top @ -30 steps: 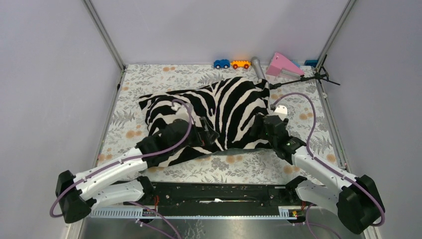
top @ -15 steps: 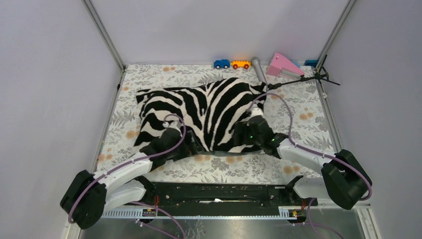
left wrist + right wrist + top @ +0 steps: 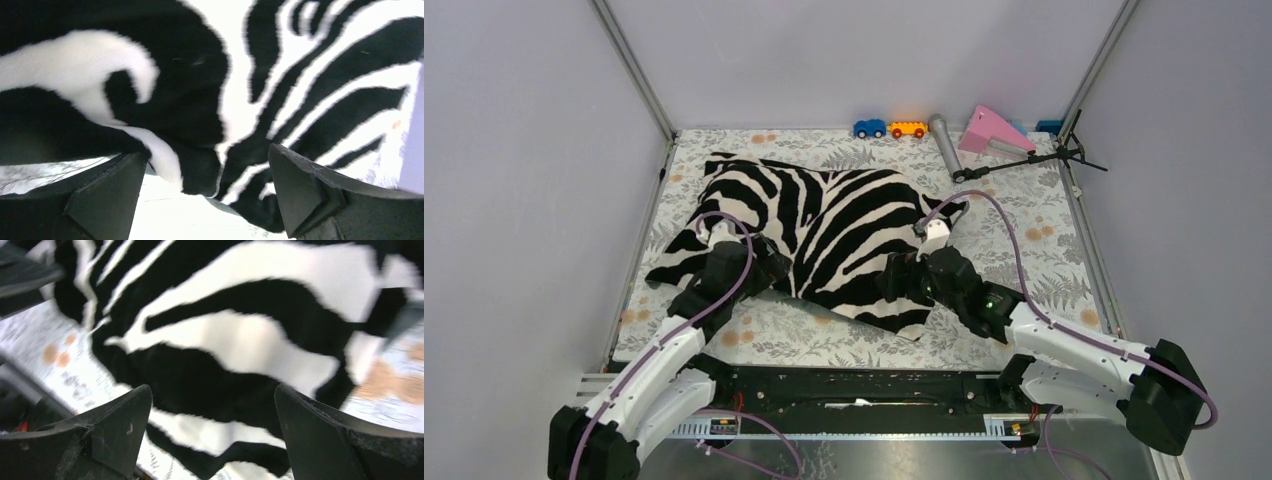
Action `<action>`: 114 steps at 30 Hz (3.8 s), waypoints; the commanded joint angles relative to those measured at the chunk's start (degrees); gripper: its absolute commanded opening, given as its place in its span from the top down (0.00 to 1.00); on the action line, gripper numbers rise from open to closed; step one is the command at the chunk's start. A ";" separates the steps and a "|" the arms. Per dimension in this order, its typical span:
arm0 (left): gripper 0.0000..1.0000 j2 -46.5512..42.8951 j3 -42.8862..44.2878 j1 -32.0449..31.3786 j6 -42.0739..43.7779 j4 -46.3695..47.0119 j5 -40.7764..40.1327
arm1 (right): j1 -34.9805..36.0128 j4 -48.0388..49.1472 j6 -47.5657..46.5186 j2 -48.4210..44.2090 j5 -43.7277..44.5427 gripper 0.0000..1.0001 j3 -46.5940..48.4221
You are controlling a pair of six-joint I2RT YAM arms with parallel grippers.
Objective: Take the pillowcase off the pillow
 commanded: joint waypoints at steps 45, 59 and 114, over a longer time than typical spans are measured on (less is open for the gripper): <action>0.01 -12.64 0.24 -1.37 -18.97 -16.07 -12.37 | 0.14 -10.71 4.84 -15.25 7.96 1.00 0.67; 0.09 -4.40 -11.26 8.87 -18.77 9.31 -6.60 | 0.12 -11.92 5.35 -15.69 5.58 1.00 -0.50; 0.01 31.95 49.48 -13.33 13.79 -3.59 2.18 | -32.08 -17.66 1.54 -1.04 -2.99 0.01 22.65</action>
